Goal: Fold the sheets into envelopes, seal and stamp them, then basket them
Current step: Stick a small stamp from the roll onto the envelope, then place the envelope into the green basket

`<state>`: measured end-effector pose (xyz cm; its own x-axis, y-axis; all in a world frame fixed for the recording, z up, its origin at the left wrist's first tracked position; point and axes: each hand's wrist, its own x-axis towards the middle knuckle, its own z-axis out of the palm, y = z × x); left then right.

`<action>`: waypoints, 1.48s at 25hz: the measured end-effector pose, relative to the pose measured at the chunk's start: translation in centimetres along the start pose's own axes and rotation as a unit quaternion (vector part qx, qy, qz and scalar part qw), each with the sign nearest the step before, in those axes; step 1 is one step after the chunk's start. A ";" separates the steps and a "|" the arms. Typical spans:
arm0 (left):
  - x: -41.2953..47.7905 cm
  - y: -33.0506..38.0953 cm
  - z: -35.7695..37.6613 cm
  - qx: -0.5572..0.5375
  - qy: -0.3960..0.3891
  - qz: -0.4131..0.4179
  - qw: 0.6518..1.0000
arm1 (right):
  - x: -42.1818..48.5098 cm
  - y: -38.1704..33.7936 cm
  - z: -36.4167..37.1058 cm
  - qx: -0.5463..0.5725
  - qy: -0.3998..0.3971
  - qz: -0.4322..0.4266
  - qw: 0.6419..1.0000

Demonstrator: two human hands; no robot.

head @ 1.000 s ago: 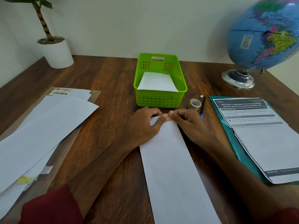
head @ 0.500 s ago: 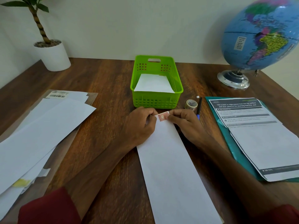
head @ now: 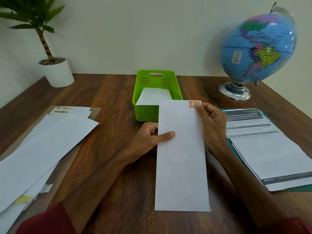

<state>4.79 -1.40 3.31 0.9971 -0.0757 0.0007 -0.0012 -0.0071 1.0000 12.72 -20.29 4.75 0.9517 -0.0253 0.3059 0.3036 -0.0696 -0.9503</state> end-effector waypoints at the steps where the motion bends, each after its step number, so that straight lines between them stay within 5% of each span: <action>1: 0.1 0.1 -0.2 -0.008 0.022 0.018 1.000 | -0.2 -0.4 0.0 0.025 -0.019 0.000 1.000; 5: 0.1 1.4 -2.4 -0.069 0.157 0.074 0.982 | -1.9 -1.8 0.1 -0.054 -0.072 -0.130 0.987; 10: -0.2 3.0 -5.4 -0.055 0.290 0.099 0.950 | -4.1 -3.0 0.7 -0.220 -0.223 -0.387 0.867; 14: 0.0 3.0 -7.1 -0.045 0.339 0.082 0.936 | -5.0 -1.6 2.6 -0.319 -0.341 -0.440 0.767; 18: 0.3 3.1 -7.4 -0.050 0.326 0.060 0.942 | -4.6 0.2 3.1 -0.373 -0.316 -0.504 0.712; 23: 0.5 2.5 -6.3 -0.151 0.229 0.072 0.959 | -4.4 0.1 2.7 -0.351 -0.185 -0.521 0.756; 26: 1.2 0.5 -7.6 0.034 0.250 0.147 0.956 | -4.2 -1.1 1.9 -0.332 -0.115 -0.504 0.789; 29: 1.7 -0.5 -8.1 0.336 0.297 0.259 0.856 | -3.3 -1.2 1.2 -0.321 -0.081 -0.477 0.814; 31: 2.0 -0.5 -7.7 0.430 0.293 0.270 0.810 | -2.4 -0.5 0.9 -0.313 -0.071 -0.470 0.822; 37: 2.8 -2.0 -8.4 0.467 0.285 0.279 0.789 | -1.7 -0.5 2.8 -0.366 -0.102 -0.453 0.806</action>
<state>8.19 6.81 1.40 0.6935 0.1321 0.7083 -0.2416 -0.8835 0.4014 11.03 -17.46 4.58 0.3637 0.5267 0.7683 0.8416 -0.5394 -0.0286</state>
